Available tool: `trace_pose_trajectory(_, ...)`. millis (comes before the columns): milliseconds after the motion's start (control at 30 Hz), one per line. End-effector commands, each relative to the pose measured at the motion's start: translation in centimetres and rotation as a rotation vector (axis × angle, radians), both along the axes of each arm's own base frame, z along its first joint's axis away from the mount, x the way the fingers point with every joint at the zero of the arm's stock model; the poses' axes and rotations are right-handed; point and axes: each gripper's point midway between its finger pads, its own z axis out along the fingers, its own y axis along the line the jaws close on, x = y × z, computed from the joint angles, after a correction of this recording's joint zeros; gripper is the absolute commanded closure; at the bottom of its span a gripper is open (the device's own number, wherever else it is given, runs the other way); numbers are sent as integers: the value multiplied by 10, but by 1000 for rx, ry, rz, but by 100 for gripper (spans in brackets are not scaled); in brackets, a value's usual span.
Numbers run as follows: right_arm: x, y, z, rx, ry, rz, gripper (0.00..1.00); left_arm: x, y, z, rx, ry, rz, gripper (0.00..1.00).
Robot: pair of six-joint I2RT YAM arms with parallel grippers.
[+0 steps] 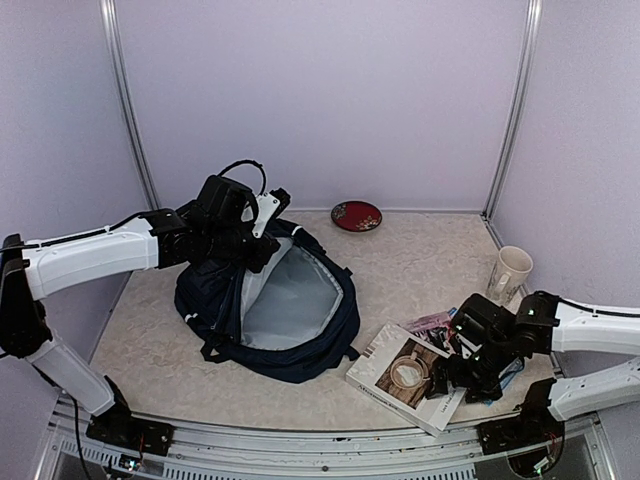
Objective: Pack the student bag
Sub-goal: Pick up the book from the corner of the board.
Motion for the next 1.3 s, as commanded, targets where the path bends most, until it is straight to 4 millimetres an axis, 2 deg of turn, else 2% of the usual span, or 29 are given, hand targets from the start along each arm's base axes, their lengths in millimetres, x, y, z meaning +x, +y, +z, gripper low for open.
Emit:
trace_pose_trajectory(0, 24, 41, 19, 236, -101, -47, 2, -3, 1, -13, 12, 37, 4, 100)
trace_pose_trajectory(167, 51, 60, 20, 379, -183, -83, 2, -5, -2, -13, 12, 37, -5, 100)
trace_pose_trajectory(333, 70, 56, 14, 418, -249, -137, 6, -7, -3, -13, 18, 33, -8, 100)
trace_pose_trajectory(467, 76, 61, 17, 500, -294, -148, 21, -8, -5, -15, 19, 38, -14, 100)
trace_pose_trajectory(600, 74, 64, 16, 534, -283, -132, 52, -8, -5, -17, 24, 41, -15, 100)
trace_pose_trajectory(833, 74, 70, 20, 569, -291, -103, 87, -8, -6, -19, 28, 44, -18, 100)
trace_pose_trajectory(1000, 75, 77, 33, 571, -303, -30, 100, -8, -6, -19, 30, 43, -17, 100)
trace_pose_trajectory(1267, 79, 79, 77, 595, -380, 40, 100, -8, -3, -14, 31, 28, -10, 100)
